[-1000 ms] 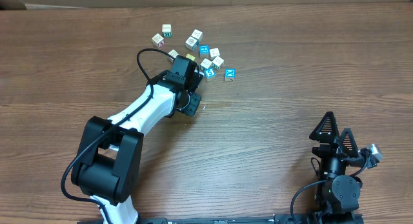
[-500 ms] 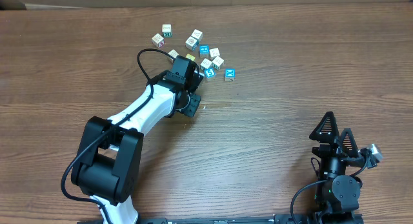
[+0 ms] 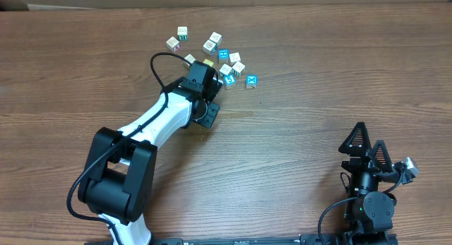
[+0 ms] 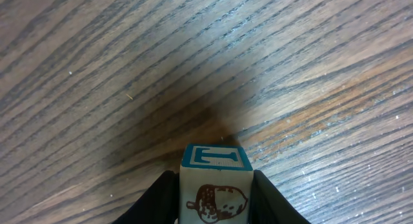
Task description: Form a circle
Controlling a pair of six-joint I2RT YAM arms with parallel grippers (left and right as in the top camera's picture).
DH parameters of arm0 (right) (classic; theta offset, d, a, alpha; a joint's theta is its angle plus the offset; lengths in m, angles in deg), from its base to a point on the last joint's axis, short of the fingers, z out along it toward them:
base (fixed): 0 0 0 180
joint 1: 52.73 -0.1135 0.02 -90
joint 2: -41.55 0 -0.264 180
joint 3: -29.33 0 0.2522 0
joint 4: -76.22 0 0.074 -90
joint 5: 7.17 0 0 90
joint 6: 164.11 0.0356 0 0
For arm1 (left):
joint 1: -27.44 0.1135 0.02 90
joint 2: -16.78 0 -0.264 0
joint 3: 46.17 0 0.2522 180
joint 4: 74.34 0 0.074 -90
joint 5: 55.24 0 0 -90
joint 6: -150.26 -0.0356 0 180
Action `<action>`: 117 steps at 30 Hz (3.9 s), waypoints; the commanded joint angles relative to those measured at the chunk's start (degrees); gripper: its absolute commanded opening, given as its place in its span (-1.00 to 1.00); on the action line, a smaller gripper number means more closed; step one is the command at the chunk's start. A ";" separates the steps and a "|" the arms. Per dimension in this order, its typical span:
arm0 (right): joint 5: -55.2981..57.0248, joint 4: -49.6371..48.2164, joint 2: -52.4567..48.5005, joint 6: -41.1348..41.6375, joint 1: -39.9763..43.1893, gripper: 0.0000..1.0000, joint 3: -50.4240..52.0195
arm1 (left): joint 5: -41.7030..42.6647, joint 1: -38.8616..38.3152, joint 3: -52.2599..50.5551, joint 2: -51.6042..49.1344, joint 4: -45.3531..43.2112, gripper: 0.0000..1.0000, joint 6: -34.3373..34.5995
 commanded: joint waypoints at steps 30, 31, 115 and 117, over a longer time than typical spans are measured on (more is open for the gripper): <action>0.35 0.00 0.63 -0.07 0.22 1.00 0.57 | 0.22 0.92 12.35 -0.11 6.14 0.15 0.11; 0.35 0.00 0.63 -0.07 0.22 1.00 0.57 | 0.22 1.33 14.12 -0.11 6.84 0.18 1.29; 0.35 0.00 0.63 -0.04 0.22 1.00 0.57 | -0.13 34.84 22.62 -0.09 15.67 0.99 21.16; 0.35 0.00 0.63 -0.07 0.22 1.00 0.57 | -0.13 34.84 22.62 -0.11 15.67 0.99 21.18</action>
